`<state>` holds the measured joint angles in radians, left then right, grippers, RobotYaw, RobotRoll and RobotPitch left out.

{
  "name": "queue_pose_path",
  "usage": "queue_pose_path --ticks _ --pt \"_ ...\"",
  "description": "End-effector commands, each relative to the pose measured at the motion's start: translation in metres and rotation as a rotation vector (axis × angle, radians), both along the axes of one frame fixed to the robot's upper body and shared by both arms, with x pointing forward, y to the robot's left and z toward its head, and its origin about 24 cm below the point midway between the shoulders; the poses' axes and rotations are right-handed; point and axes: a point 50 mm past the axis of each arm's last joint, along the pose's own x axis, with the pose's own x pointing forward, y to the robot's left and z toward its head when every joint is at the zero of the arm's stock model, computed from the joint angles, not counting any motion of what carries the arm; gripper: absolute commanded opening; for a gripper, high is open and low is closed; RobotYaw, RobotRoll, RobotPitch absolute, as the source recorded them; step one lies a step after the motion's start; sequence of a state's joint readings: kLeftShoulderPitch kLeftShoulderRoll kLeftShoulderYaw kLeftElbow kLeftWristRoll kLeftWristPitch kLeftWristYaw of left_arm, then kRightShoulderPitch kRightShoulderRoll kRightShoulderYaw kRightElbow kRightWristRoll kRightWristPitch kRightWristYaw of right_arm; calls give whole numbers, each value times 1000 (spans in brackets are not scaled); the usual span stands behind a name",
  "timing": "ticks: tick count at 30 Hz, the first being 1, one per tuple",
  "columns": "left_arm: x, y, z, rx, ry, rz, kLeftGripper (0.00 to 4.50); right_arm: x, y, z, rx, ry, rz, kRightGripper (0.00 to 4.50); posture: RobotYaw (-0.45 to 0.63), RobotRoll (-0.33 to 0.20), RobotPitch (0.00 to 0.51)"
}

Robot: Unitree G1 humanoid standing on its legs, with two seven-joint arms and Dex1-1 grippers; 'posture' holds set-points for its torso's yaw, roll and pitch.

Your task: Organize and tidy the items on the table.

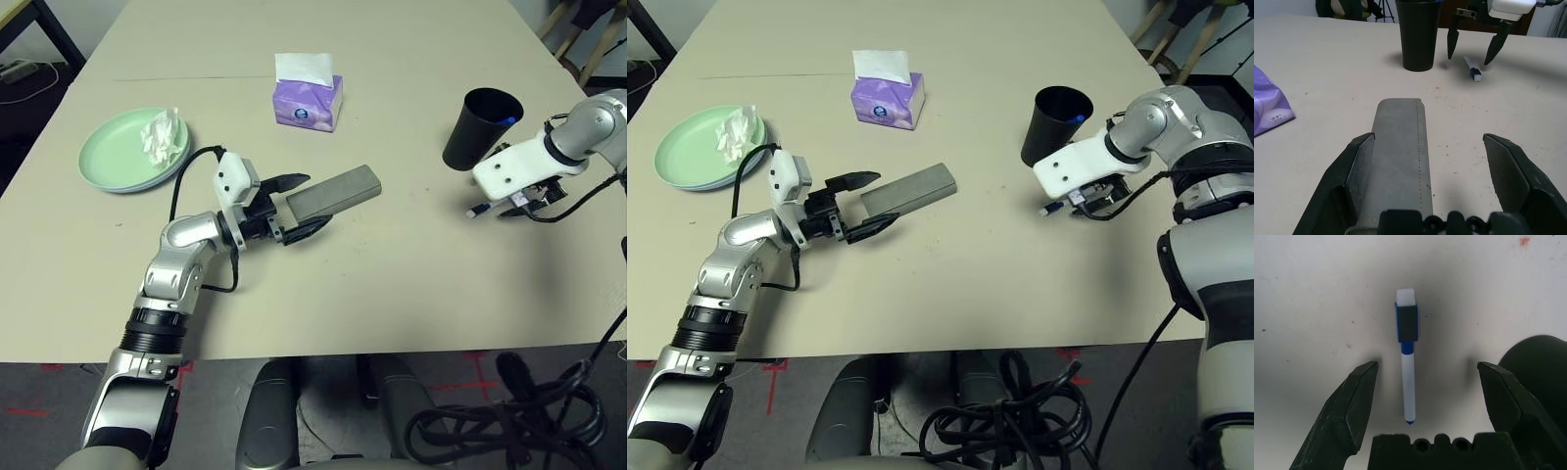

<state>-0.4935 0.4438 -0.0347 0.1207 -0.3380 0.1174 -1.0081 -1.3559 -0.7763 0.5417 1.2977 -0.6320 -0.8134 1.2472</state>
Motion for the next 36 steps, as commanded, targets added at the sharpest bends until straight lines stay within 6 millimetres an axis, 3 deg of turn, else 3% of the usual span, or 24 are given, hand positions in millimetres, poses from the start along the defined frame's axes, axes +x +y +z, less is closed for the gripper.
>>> queue_pose_path --ticks 1,20,33,36 --pt "-5 -4 0 10 -9 -19 4500 0 0 -5 -24 10 17 4470 119 0 265" --pt "-5 -3 2 -1 -3 -7 4500 -9 -11 -20 -92 139 -2 4470 121 0 262" --pt "-4 -5 3 -10 -6 -7 4500 -7 -2 -29 -123 151 32 4470 127 0 257" --pt "-4 -5 4 -11 -9 -8 4500 -6 -1 -27 -123 171 21 3882 127 0 254"
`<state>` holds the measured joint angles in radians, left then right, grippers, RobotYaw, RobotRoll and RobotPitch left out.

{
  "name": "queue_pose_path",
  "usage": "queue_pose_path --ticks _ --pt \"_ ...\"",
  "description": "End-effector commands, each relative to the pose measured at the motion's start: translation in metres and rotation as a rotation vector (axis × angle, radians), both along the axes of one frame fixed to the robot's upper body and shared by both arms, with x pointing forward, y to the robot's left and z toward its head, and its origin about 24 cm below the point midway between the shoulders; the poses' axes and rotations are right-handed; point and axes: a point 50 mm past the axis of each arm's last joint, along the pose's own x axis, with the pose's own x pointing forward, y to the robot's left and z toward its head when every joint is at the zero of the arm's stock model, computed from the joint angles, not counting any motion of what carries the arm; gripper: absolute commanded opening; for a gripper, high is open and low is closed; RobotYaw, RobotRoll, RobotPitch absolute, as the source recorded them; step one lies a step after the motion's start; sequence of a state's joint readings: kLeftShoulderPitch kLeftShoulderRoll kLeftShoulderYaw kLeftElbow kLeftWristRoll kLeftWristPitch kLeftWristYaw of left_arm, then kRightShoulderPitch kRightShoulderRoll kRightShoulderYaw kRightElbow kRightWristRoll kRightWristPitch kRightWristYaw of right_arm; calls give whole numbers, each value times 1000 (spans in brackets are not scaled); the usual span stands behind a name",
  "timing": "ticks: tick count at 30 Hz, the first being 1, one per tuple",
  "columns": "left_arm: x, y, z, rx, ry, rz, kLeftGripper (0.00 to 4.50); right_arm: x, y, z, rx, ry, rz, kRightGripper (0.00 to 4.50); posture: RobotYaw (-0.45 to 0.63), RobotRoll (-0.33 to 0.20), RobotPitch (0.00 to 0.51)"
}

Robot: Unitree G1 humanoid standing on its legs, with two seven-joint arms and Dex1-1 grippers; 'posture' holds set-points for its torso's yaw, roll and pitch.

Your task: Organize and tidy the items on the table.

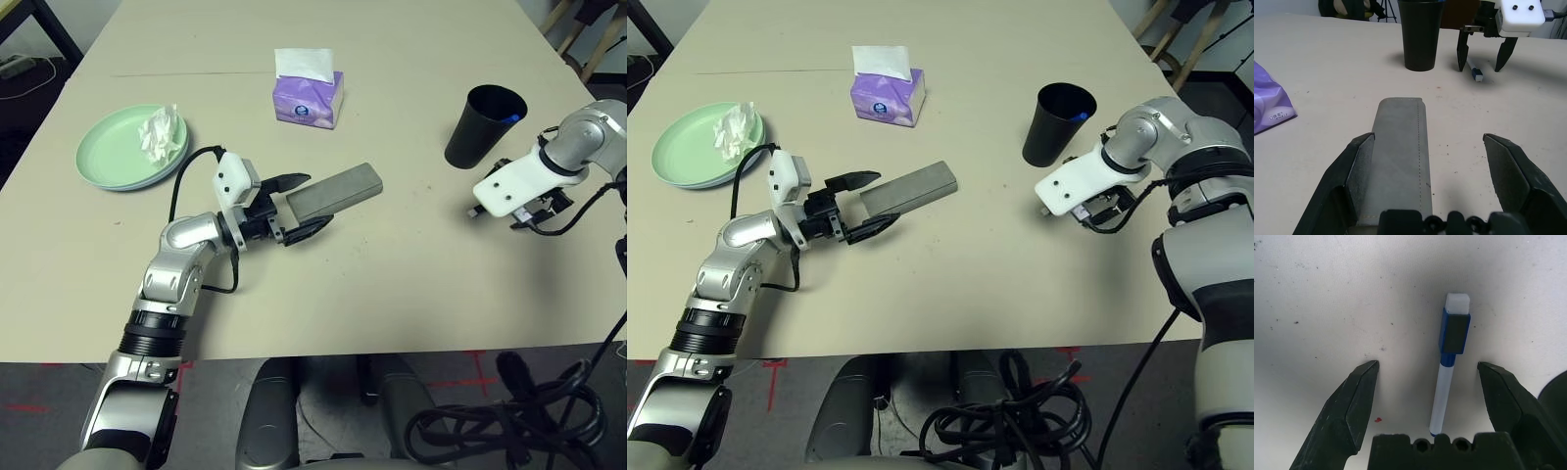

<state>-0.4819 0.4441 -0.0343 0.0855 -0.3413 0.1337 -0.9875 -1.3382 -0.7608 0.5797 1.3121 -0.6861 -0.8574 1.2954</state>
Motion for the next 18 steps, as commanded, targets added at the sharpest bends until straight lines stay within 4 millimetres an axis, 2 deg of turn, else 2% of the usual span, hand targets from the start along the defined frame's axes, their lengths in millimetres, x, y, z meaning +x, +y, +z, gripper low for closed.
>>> queue_pose_path --ticks 1,5,10,11,14,18 --pt "-1 -4 2 -7 -3 -16 4500 -2 0 -10 -15 60 -18 3538 126 0 251" --pt "0 -3 2 -8 -4 -15 4500 0 2 -4 8 47 -25 2196 119 0 240" --pt "3 -4 3 -5 -8 -17 4500 1 3 8 106 59 -84 217 107 0 227" --pt "4 -4 4 -4 -10 -19 4500 0 3 11 165 84 -117 94 102 0 222" --pt "6 -4 4 -2 -10 -22 4500 -1 3 16 298 142 -181 96 90 0 211" --pt "11 -3 5 3 -9 -29 4500 2 3 22 561 172 -297 96 69 0 190"
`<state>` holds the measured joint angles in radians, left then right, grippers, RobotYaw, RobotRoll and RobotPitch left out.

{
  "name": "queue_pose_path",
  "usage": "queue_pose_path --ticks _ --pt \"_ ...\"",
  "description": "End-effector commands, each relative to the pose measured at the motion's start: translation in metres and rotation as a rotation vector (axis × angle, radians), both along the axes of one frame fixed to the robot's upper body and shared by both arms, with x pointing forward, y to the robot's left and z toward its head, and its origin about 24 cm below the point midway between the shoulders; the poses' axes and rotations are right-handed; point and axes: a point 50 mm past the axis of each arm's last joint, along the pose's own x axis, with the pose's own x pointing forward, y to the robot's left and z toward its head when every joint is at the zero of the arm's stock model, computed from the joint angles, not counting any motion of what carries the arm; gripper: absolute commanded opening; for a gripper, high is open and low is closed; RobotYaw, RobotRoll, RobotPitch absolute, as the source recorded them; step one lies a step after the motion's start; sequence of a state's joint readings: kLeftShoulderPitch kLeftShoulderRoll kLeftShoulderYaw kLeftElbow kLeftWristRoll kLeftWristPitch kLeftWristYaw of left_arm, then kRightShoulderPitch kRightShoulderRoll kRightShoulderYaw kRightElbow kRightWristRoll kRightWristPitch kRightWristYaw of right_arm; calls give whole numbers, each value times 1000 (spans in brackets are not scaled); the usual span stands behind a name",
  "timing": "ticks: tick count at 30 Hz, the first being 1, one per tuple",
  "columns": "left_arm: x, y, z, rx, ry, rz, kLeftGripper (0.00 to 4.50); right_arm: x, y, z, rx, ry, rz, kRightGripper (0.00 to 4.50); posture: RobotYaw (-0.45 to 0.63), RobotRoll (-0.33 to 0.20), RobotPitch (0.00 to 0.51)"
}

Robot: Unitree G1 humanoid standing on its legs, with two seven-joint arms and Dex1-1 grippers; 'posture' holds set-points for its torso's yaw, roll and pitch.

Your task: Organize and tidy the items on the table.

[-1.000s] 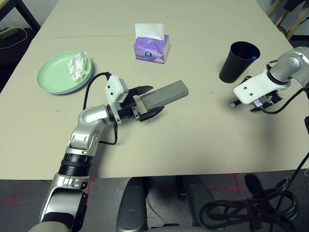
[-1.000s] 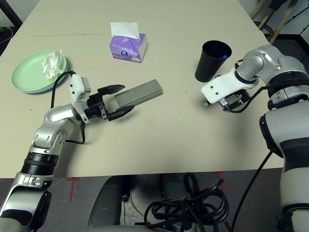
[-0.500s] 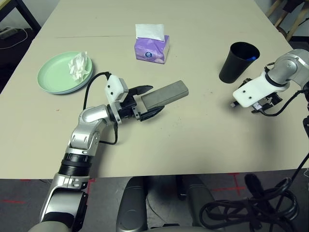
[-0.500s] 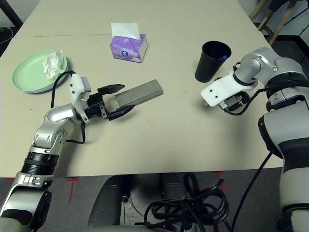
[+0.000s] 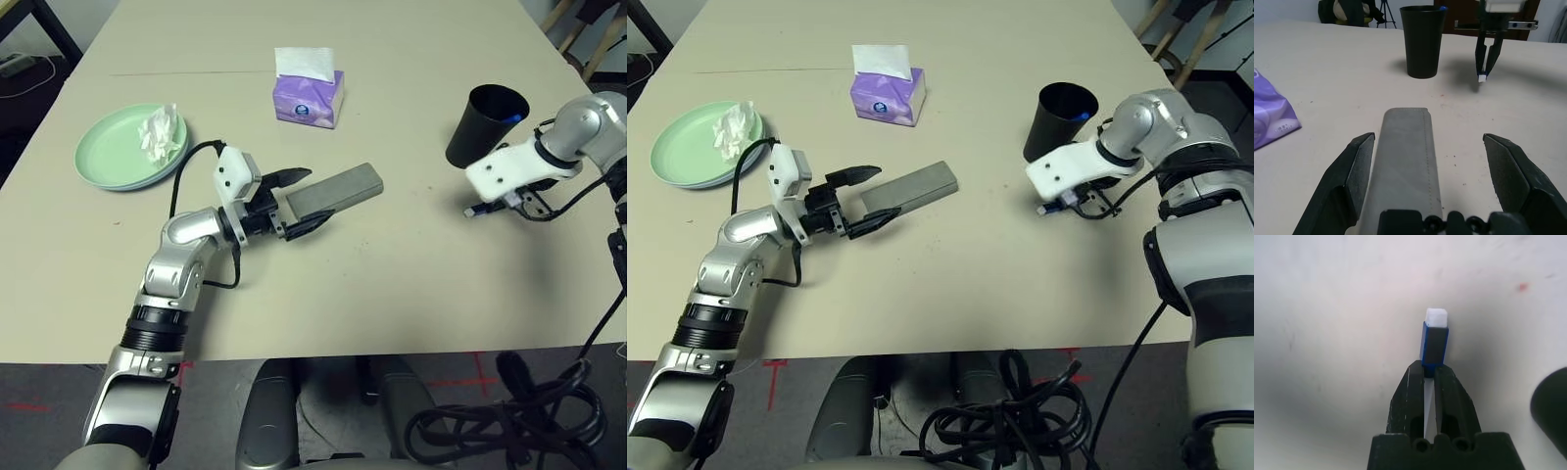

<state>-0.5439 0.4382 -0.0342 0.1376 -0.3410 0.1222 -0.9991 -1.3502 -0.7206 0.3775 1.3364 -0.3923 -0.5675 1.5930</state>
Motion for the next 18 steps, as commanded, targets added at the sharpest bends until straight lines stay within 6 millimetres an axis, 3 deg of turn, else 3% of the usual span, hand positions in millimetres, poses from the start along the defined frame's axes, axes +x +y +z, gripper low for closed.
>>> queue_pose_path --ticks 1,6,11,18 --pt "3 -1 -4 10 13 -19 4500 1 -2 3 200 29 -102 96 67 0 186" --pt "9 1 -3 7 17 -21 4500 2 3 10 575 83 -203 96 46 0 159" --pt "16 3 -1 0 24 -17 4500 -6 14 14 949 182 -185 96 16 0 131" --pt "23 6 -2 4 40 -22 4500 -10 23 25 1371 13 -265 96 -23 0 112"
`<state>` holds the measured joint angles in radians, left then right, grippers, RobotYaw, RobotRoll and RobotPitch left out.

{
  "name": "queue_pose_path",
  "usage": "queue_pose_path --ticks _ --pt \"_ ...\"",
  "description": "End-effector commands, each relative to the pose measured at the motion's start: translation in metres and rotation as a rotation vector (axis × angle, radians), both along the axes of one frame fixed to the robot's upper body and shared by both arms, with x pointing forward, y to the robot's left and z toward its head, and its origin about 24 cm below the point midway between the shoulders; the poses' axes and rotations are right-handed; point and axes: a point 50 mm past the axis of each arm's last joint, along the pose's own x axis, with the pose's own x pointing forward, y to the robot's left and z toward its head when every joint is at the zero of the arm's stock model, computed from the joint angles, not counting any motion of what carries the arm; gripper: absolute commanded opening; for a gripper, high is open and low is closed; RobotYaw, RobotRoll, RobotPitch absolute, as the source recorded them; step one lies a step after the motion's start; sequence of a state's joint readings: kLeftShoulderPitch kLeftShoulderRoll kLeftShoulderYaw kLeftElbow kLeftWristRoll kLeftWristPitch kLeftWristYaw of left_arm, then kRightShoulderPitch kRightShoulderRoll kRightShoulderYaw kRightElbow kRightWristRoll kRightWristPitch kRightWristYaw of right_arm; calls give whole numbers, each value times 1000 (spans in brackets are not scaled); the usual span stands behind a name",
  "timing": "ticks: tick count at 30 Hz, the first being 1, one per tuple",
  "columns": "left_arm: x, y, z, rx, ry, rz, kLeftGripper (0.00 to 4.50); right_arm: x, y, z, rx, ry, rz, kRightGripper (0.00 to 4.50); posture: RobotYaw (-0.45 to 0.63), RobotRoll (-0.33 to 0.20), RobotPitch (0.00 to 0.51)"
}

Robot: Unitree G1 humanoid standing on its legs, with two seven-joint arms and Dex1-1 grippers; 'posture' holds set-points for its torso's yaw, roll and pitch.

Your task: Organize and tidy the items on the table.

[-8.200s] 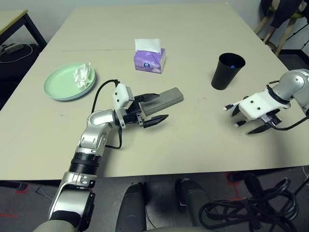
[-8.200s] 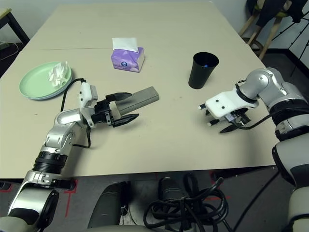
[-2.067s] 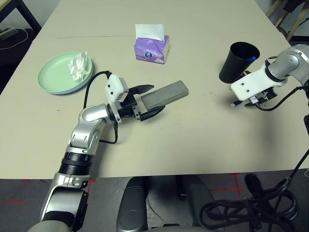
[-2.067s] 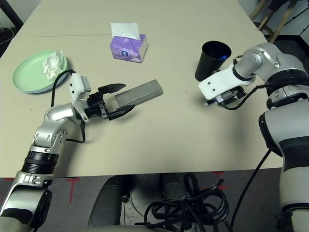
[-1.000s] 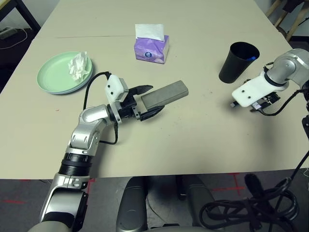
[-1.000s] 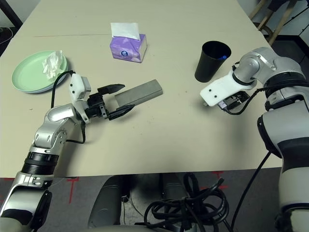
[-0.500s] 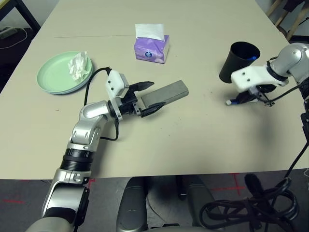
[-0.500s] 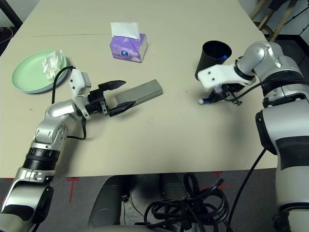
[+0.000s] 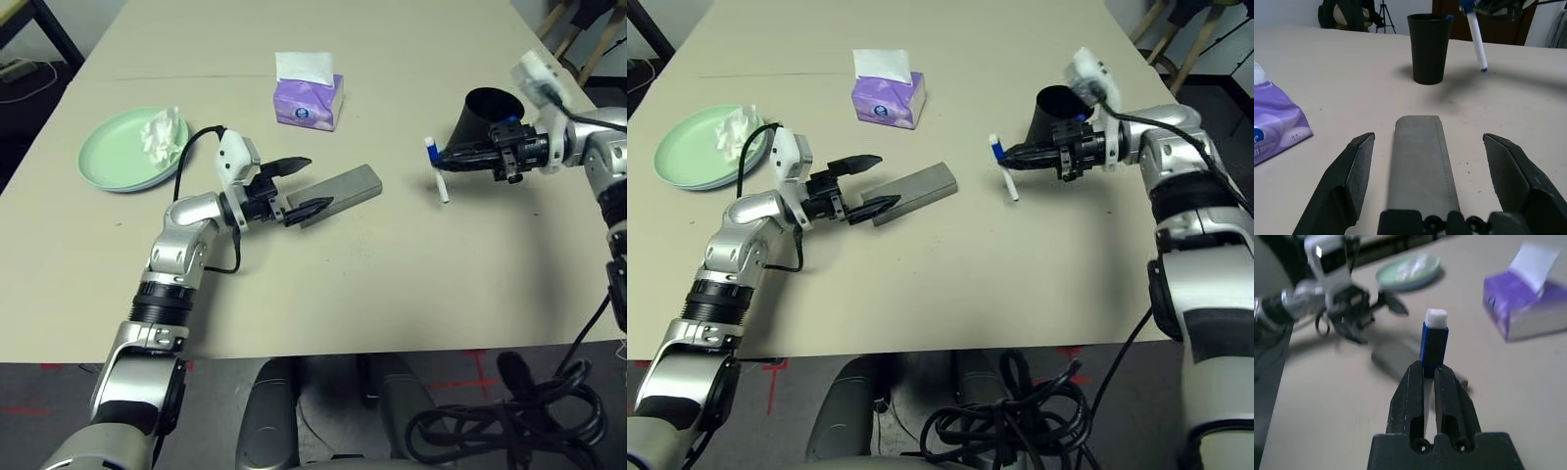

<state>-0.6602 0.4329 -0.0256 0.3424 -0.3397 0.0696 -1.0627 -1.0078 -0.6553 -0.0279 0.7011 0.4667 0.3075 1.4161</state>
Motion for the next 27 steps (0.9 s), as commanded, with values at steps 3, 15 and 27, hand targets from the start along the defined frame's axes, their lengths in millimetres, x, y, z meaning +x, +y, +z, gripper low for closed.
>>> queue_pose_path --ticks 3,15,27 --pt "4 -1 -6 12 17 -15 4500 -3 2 12 230 -106 -189 96 -32 0 108" --pt "6 -2 -9 15 25 -24 4500 3 -2 21 479 -294 -654 96 -47 0 103" --pt "5 -2 -10 11 27 -24 4500 18 9 9 392 -226 -1065 96 -46 0 107"
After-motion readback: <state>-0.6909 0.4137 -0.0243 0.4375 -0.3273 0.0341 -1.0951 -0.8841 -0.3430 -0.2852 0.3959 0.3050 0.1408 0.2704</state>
